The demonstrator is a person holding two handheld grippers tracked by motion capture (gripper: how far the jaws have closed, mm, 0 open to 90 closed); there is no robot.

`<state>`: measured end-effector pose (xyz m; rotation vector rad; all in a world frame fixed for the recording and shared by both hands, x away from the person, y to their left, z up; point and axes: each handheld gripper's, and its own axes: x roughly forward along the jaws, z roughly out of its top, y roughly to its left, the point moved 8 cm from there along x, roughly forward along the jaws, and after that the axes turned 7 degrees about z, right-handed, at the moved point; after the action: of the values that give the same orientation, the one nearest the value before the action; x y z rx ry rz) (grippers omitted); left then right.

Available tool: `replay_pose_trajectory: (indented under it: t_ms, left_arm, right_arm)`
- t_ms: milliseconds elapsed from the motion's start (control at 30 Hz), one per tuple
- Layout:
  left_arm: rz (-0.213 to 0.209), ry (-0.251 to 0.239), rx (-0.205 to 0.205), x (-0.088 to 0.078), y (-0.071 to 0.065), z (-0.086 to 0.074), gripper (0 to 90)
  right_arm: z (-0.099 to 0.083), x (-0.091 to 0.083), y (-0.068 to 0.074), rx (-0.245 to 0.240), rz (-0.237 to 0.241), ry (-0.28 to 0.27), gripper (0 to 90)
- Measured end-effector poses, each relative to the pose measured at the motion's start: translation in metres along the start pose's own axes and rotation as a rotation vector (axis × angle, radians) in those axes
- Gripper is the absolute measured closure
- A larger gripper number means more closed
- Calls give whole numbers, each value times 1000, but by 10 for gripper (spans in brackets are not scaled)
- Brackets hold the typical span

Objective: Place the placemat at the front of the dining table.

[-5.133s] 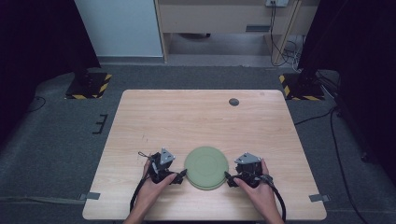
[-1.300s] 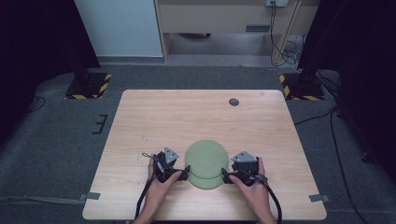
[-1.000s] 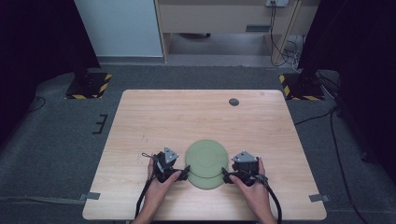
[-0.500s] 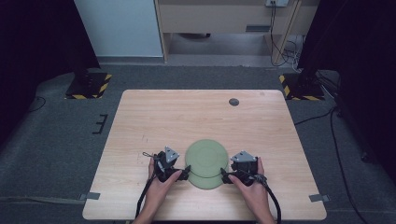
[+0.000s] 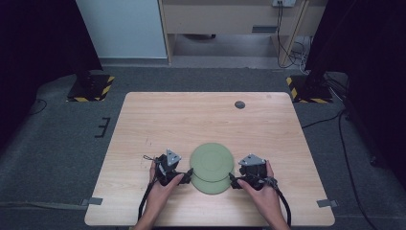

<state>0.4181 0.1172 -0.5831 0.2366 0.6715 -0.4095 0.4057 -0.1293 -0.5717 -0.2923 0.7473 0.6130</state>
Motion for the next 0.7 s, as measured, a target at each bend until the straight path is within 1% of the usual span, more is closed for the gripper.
replay_pose_trajectory:
  t_ms: [33,100,133,233,333,367,400,467,533,600,667,700]
  left_arm:
    - [0,0,0,-1,1,0,20]
    - [-1,-2,-3,-1,1,0,20]
    - [-1,-3,-5,-2,2,0,20]
    - [-6,-2,-6,-3,2,0,21]
    - [-10,0,-2,-4,1,0,21]
    - [-10,0,-2,-4,1,0,21]
    - [-12,-1,-1,-5,1,0,21]
    - [-14,-2,0,-7,1,1,21]
    - [-15,-2,0,-7,0,1,21]
    - [-17,0,0,-7,0,1,21]
    - [-19,1,-1,-7,0,0,21]
    - [-19,1,-1,-7,0,0,21]
  right_arm:
    - [1,-1,-2,-11,4,5,51]
    - [1,-1,-3,-13,5,14,51]
    - [5,-2,-8,-27,15,31,72]
    - [13,-4,-14,-30,27,40,65]
    - [28,-7,-19,-68,30,67,75]
    - [28,-7,-19,-68,30,67,75]
    - [38,-9,-21,-93,31,79,79]
    - [49,-11,-22,-122,36,90,87]
    - [56,-10,-22,-139,39,102,91]
    - [64,-8,-22,-164,43,127,104]
    - [70,-4,-21,-182,50,154,110]
    - [70,-4,-21,-182,50,154,110]
